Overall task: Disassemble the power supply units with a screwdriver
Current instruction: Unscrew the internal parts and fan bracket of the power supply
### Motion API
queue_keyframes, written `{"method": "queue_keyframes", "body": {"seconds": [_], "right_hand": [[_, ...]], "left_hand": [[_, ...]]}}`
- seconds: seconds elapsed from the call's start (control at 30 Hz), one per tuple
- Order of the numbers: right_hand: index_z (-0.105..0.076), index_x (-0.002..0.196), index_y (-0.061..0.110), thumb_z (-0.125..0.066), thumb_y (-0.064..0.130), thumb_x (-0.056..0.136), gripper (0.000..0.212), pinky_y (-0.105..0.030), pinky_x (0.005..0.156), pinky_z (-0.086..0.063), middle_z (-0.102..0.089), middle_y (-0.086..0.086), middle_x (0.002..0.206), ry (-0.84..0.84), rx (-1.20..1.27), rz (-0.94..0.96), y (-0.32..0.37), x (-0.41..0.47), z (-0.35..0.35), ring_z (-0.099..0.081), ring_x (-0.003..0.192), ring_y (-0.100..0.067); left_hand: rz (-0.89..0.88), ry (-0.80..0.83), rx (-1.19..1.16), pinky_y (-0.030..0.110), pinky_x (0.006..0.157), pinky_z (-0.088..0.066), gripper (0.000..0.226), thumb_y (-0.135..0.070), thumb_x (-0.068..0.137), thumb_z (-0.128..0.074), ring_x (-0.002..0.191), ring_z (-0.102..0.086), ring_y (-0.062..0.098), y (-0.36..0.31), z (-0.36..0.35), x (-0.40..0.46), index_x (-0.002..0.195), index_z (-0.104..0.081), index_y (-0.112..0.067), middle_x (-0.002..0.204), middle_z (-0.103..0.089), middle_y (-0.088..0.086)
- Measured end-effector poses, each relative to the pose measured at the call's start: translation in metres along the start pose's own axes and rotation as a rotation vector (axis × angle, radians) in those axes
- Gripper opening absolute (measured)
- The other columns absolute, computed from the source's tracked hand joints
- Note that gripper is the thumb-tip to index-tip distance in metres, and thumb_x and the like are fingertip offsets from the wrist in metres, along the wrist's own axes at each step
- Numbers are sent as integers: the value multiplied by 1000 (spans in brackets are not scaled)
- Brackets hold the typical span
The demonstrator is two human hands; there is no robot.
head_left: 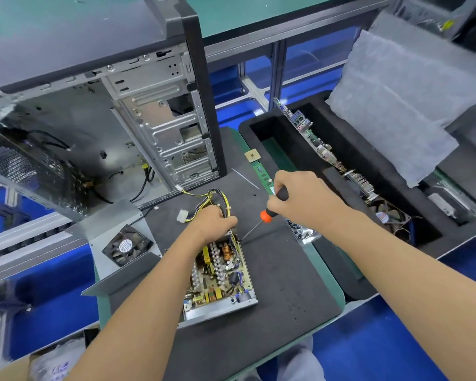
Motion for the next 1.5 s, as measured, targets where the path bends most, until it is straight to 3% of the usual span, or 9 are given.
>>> {"method": "queue_keyframes", "body": {"seconds": [0.47, 0.7, 0.8, 0.93, 1.07, 1.2, 1.3, 1.37, 1.5], "right_hand": [[-52, 90, 18, -64, 41, 88, 26, -37, 63, -49, -58, -3, 84, 48, -115, 119, 27, 0, -12, -56, 73, -28], [-33, 88, 14, -48, 66, 91, 54, -29, 47, -19, -26, 2, 59, -24, -557, 284, 71, -12, -16, -36, 59, -25], [-29, 91, 15, -42, 59, 97, 46, -29, 44, -14, -23, 2, 59, -40, -449, 334, 84, -13, -16, -33, 57, -26], [-35, 91, 17, -56, 46, 91, 37, -28, 46, -21, -27, 1, 67, 74, -308, 285, 89, -2, -14, -41, 67, -28], [-37, 86, 13, -43, 67, 92, 55, -33, 56, -31, -24, 1, 63, 15, -450, 216, 96, -4, -19, -49, 69, -29], [-50, 91, 15, -49, 54, 96, 39, -36, 59, -32, -25, 0, 65, 66, -500, 183, 106, 0, -26, -50, 75, -29], [-42, 97, 15, -55, 40, 95, 28, -36, 61, -35, -26, 1, 67, 109, -483, 245, 103, 2, -21, -46, 76, -30], [-41, 102, 16, -58, 38, 93, 29, -35, 59, -36, -37, -1, 74, 188, -452, 363, 98, 0, -18, -49, 78, -31], [-48, 114, 21, -67, 33, 89, 34, -36, 72, -38, -41, -2, 103, 347, -390, 480, 85, -1, -11, -52, 94, -29]], "left_hand": [[2, -10, -31, 31, 53, -28, 34, -30, 93, -53, 58, -35, 20, 1, -1, -1, 67, -38, -14, 67, -40, 2], [-25, 15, -26, 32, 52, -24, 37, -27, 94, -54, 58, -28, 19, 1, -2, 1, 65, -34, -14, 66, -35, 3], [-44, 35, -14, 30, 55, -34, 25, -12, 91, -51, 60, -38, 18, 0, -2, 0, 67, -47, -13, 70, -50, 5], [-18, 65, -35, 34, 60, -32, 11, -1, 88, -49, 70, -38, 24, 2, -4, 0, 79, -55, -1, 81, -51, 16], [-51, 27, -111, 20, 61, -42, 19, -6, 95, -54, 65, -52, 13, -1, -1, 0, 77, -60, -8, 76, -57, 3], [10, 65, -134, 33, 73, -35, 23, -7, 95, -49, 85, -40, 22, 5, -2, 3, 106, -66, 5, 101, -59, 20], [-37, 41, -92, 32, 65, -32, 14, -5, 89, -51, 75, -35, 23, 5, 0, 2, 79, -59, 2, 82, -52, 15], [-68, 37, -57, 32, 60, -26, 27, -10, 88, -58, 69, -31, 23, 4, 1, 1, 64, -45, -8, 71, -41, 12], [-110, 31, 30, 34, 59, -29, 41, -34, 87, -63, 64, -31, 21, 5, 6, -2, 61, -36, -16, 66, -37, 5]]}}
Point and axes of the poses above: each hand's wrist, its own x-axis towards the middle knuckle, its own z-axis out of the back of the hand, y = z × x, the point moved 4 cm from there along x, towards the middle knuckle
